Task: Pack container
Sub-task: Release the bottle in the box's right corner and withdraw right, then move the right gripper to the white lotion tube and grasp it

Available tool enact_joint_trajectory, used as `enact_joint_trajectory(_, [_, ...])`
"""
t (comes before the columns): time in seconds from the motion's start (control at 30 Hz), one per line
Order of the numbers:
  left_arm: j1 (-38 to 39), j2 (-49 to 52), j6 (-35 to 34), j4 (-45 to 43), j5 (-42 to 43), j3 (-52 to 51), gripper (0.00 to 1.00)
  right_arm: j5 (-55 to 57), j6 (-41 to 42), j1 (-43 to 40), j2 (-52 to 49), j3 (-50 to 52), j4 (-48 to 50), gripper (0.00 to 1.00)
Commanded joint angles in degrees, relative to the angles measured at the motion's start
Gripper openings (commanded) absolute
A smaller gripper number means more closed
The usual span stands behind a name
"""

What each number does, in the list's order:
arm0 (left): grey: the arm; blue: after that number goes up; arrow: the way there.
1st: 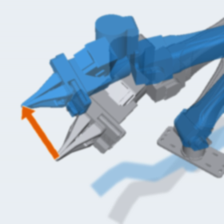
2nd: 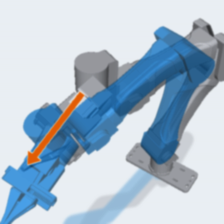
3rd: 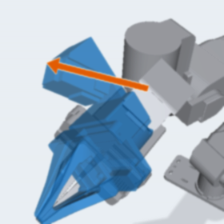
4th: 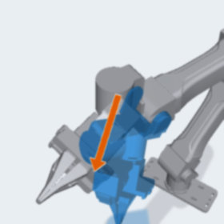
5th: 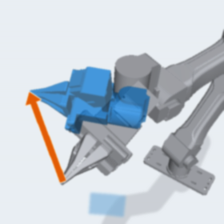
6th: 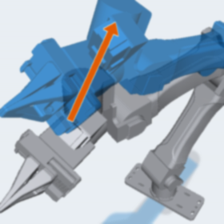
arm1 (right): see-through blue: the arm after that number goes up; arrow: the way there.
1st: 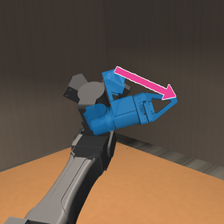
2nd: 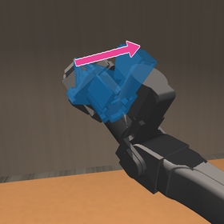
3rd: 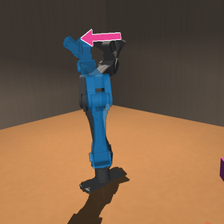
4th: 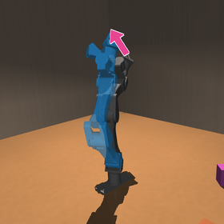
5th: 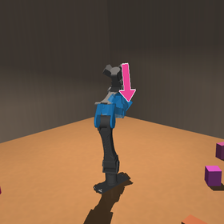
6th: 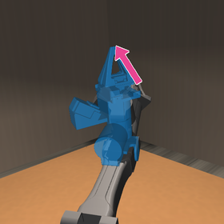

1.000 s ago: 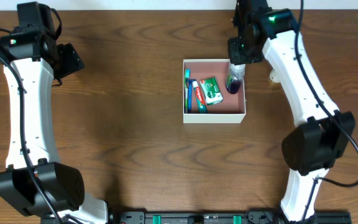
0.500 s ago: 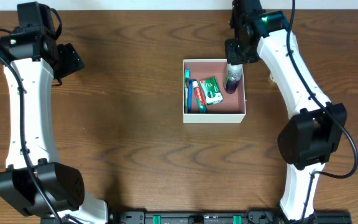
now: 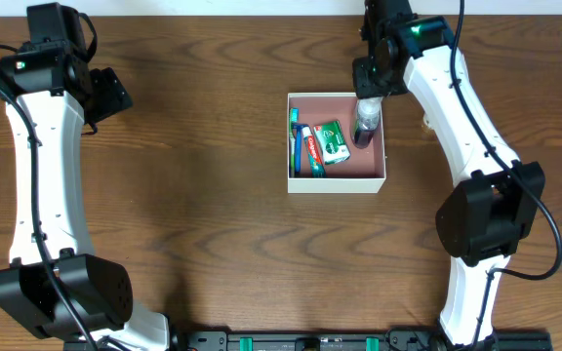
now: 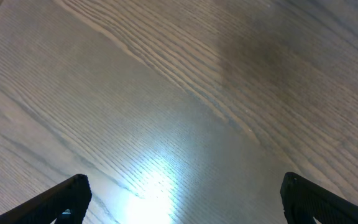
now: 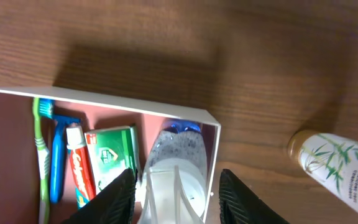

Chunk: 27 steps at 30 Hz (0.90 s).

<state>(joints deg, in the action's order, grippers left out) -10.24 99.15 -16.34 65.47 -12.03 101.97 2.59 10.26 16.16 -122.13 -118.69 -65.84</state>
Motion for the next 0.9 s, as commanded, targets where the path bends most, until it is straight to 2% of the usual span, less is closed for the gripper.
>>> enact_joint_trajectory(0.0, [-0.1,0.1,-0.3,0.1,-0.5,-0.2,0.98,1.2,0.4,0.2,3.0,-4.0,0.3,0.43])
enact_joint_trajectory(0.27, [-0.1,0.1,-0.3,0.1,-0.5,-0.2,0.98,10.7,0.0,-1.7,10.0,-13.6,-2.6,0.47])
enact_joint_trajectory(0.47, [-0.1,0.1,-0.3,0.1,-0.5,-0.2,0.98,18.6,-1.3,-7.4,15.7,-14.2,-11.3,0.49])
enact_joint_trajectory(0.6, [-0.1,0.1,-0.3,0.1,-0.5,-0.2,0.98,16.5,-1.4,-13.8,15.3,-13.2,-17.3,0.49])
enact_joint_trajectory(0.73, [-0.1,0.1,-0.3,0.1,-0.5,-0.2,0.98,8.1,-4.9,-18.1,14.1,-11.8,-17.5,0.48])
enact_joint_trajectory(0.87, [-0.1,0.1,-0.3,0.1,-0.5,-0.2,0.98,6.6,-5.3,-19.2,12.5,-10.5,-17.3,0.48])
